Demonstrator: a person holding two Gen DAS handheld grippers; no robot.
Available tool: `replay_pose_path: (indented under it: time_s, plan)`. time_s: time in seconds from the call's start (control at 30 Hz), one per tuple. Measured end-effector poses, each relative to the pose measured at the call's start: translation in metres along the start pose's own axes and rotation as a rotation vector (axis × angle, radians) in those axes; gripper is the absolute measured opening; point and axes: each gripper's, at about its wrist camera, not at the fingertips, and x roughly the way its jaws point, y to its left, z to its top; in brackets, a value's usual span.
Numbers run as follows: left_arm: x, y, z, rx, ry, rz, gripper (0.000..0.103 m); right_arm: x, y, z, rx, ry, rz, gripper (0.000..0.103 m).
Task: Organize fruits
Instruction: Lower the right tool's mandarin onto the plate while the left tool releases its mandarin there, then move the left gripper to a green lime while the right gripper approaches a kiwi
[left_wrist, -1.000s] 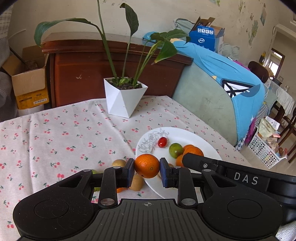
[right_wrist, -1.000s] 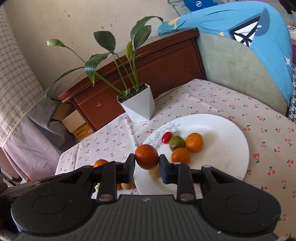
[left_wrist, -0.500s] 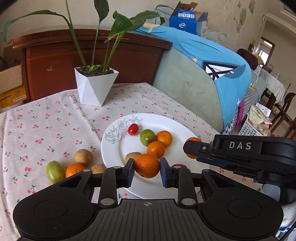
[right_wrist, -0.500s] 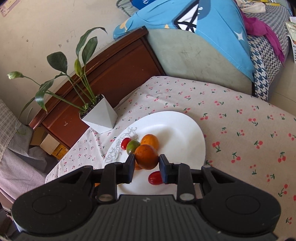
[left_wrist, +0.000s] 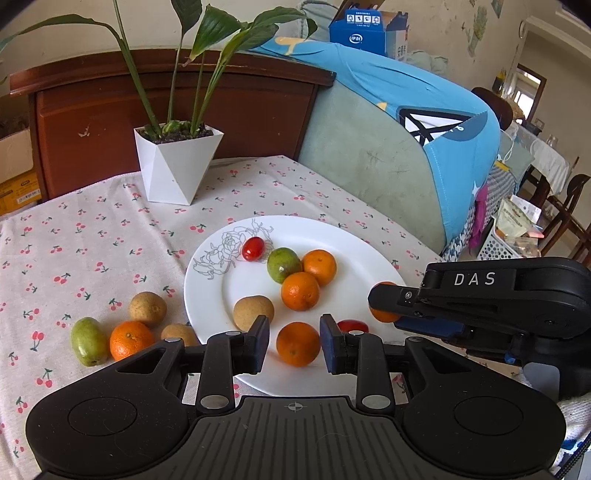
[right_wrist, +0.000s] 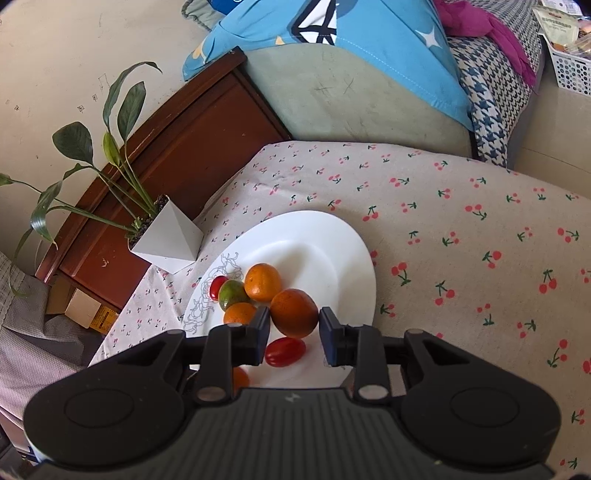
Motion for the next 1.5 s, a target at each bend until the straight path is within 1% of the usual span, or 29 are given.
replay_pose_path:
  time_s: [0.03,0.07,0.13,0.27,0.43,0.6,0.83,0.97,1.1,1.23,1.4,1.5]
  plan:
    - [0.0,0.0,0.0,-0.001,-0.001,0.001,0.031,0.0,0.001,0.0,-0.002,-0.002,0.002,0.031]
    - [-0.001,0.0,0.001,-0.003,-0.004,0.002,0.037,-0.001,0.001,0.0,-0.006,-0.005,0.003,0.031]
    - [-0.003,-0.001,0.002,-0.005,-0.014,0.007,0.041,-0.002,0.003,0.0,-0.015,-0.012,0.008,0.031]
    - [-0.008,0.005,0.006,-0.02,-0.025,0.02,0.043,-0.003,0.007,0.0,-0.038,-0.019,0.023,0.031]
    - [-0.016,0.022,0.011,-0.054,-0.044,0.062,0.043,-0.004,0.015,-0.003,-0.077,-0.019,0.053,0.031]
    - [-0.023,0.04,0.017,-0.097,-0.066,0.102,0.044,-0.003,0.028,-0.009,-0.149,-0.017,0.077,0.031]
    - [-0.033,0.064,0.019,-0.143,-0.08,0.157,0.044,-0.001,0.046,-0.021,-0.248,0.008,0.123,0.031]
    - [-0.035,0.074,0.017,-0.164,-0.077,0.182,0.044,-0.001,0.059,-0.031,-0.333,0.013,0.151,0.031]
    - [-0.036,0.087,0.014,-0.2,-0.063,0.201,0.044,0.002,0.069,-0.04,-0.387,0.036,0.188,0.031]
    - [-0.036,0.098,0.011,-0.223,-0.046,0.236,0.044,0.006,0.078,-0.051,-0.442,0.06,0.222,0.031]
    - [-0.038,0.107,0.008,-0.245,-0.036,0.264,0.044,0.014,0.091,-0.066,-0.532,0.061,0.237,0.031]
    - [-0.041,0.112,0.008,-0.252,-0.037,0.273,0.044,0.021,0.098,-0.073,-0.582,0.059,0.226,0.031]
